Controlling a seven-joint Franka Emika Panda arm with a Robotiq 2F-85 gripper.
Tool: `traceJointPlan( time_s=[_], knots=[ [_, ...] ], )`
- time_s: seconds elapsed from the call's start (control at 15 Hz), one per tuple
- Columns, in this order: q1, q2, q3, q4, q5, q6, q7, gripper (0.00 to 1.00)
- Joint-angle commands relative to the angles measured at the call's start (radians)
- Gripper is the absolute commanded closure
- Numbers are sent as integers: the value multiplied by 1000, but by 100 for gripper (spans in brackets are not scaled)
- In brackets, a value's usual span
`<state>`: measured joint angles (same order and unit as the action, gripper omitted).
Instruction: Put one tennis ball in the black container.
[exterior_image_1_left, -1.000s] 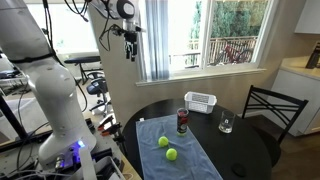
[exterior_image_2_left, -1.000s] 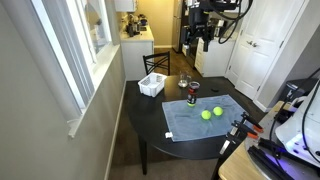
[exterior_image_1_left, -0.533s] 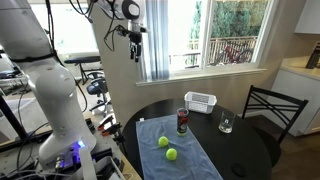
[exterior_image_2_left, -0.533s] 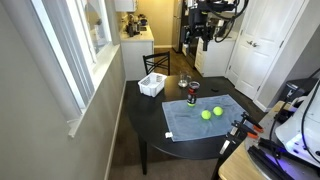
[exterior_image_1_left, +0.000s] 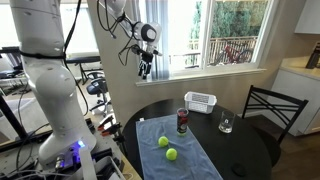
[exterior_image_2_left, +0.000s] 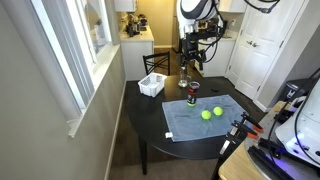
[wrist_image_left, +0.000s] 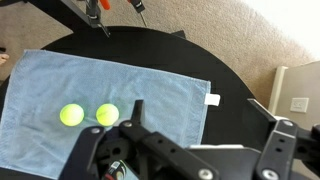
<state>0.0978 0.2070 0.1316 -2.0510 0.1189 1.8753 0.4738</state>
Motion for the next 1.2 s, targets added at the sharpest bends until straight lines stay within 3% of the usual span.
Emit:
traceJointPlan(
  time_s=[0.0,0.6,0.73,0.8,0.87,1.13],
  knots=[
    [25,130,-30,76,-32,-45,-15,0],
    [87,374,-168,127,-301,-19,50,0],
    [76,424,-171,171,-259,-92,44,0],
    [56,439,-147,202,-210,-176,-26,0],
    [70,409,-169,144,-255,-71,11,0],
    [71,446,-158,198,-226,-149,1,0]
  ],
)
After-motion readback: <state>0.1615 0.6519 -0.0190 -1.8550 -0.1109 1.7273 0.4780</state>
